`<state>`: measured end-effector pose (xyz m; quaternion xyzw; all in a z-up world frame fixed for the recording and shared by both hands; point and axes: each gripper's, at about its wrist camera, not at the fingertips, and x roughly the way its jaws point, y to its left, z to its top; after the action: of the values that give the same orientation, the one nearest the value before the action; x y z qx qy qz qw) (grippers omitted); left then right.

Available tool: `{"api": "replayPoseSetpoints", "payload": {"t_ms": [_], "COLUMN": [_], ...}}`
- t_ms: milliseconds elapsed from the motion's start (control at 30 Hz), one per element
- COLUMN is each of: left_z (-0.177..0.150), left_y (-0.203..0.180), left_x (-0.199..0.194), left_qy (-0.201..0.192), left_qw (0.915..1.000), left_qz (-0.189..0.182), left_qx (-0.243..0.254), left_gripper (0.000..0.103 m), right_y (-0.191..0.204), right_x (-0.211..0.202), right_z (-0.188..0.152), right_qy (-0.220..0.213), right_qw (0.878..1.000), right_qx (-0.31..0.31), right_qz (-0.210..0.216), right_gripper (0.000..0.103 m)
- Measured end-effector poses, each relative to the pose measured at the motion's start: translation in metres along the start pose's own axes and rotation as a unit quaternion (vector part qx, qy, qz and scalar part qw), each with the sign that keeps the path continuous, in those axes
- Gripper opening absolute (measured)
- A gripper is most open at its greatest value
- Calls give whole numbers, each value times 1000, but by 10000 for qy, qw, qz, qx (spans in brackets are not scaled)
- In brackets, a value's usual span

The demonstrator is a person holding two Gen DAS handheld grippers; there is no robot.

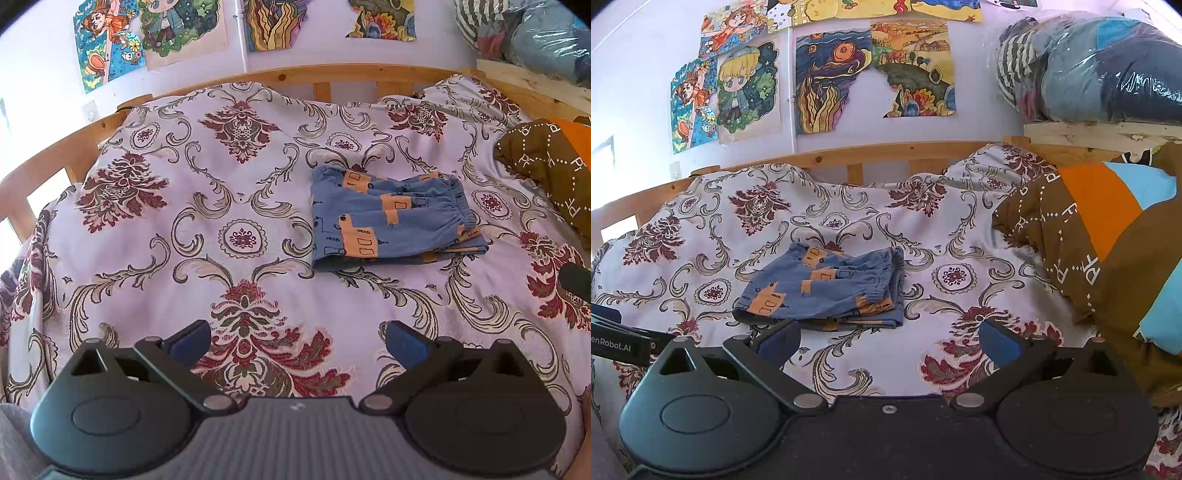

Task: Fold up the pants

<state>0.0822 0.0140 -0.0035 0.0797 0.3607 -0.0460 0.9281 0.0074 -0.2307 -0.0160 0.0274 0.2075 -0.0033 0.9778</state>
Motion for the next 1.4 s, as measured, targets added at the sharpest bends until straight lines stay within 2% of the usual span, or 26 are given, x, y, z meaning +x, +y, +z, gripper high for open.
{"api": "replayPoseSetpoints", "payload": {"t_ms": [600, 1400], "left_z": [0, 2], "left_y": [0, 3], "left_x": [0, -12], "left_qy": [1, -277], "left_qw": [10000, 9992], "left_qz": [-34, -302], "left_qx": [-4, -8], "left_gripper": [103, 103], "right_y": [0, 1], "right_x": [0, 0], "right_z": [0, 0], "right_qy": [6, 15], "right_qw": [10000, 10000], "right_qx": [0, -7], "right_qz": [0, -6], "right_gripper": [102, 102]}}
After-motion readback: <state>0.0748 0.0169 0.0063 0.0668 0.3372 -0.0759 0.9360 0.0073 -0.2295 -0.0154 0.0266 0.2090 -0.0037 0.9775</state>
